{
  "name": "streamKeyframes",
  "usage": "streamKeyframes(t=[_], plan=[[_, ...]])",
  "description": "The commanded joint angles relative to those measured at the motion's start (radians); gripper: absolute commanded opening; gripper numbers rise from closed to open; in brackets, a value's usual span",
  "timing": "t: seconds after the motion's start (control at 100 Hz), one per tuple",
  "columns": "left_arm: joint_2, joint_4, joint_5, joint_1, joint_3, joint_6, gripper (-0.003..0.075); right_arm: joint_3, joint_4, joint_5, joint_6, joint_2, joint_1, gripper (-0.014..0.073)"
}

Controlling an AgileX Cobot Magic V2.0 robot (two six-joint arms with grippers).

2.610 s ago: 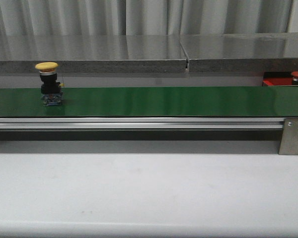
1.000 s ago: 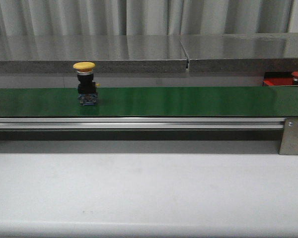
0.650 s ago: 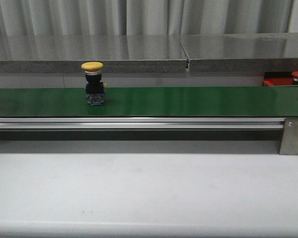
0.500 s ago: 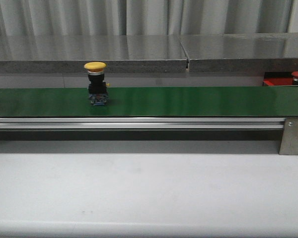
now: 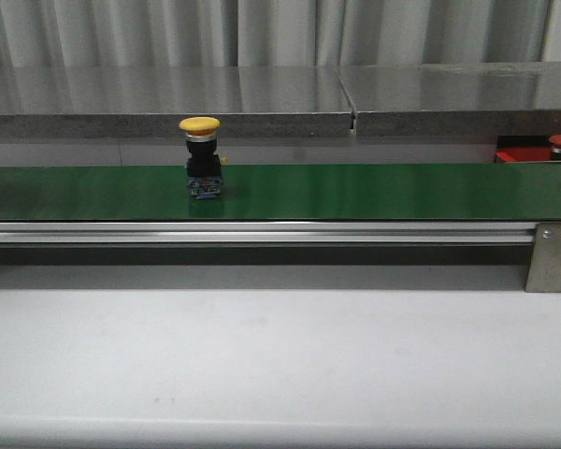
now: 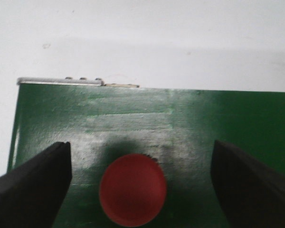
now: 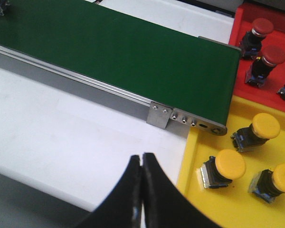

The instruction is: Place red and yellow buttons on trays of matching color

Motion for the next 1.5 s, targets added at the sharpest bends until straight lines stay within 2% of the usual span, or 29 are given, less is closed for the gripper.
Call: streamKeyframes(t=[0.0, 0.33, 0.48, 0.72, 1.02, 1.33, 1.41, 1.49], plan=[[-0.061, -0.021, -0.029, -0.016, -0.057, -0.002, 0.0589, -0.026, 0.022, -0.054, -0.003, -0.005, 0.002, -0.0118], [-0.15, -0.076, 0.004, -0.022, -0.1, -0.002, 0.0589, -0.026, 0.022, -0.054, -0.003, -0.005, 0.002, -0.0118], [-0.255, -0.077, -0.021, -0.055, -0.051, -0.001, 0.0588, -0.026, 0.022, -0.054, -0.003, -0.005, 0.002, -0.0118], [-0.486, -0.077, -0.151, -0.115, 0.194, -0.001, 0.0588, -0.026, 0.022, -0.054, -0.003, -0.005, 0.002, -0.0118], [-0.794, -0.077, -0.262, -0.116, 0.532, -0.001, 0.0588, -0.026, 0.022, -0.054, -0.003, -0.005, 0.002, -0.0118], [-1.139, -0.082, -0.32, -0.116, 0.85, -0.001, 0.0587, -0.026, 0.022, -0.054, -0.003, -0.005, 0.002, -0.0118], [-1.219, -0.082, -0.32, -0.116, 0.906, -0.001, 0.0579, -0.026, 0.022, -0.052, -0.003, -0.005, 0.002, -0.0118], [-1.297, -0.082, -0.32, -0.116, 0.959, -0.001, 0.0529, -0.026, 0.024, -0.046, -0.003, -0.005, 0.002, -0.0118]])
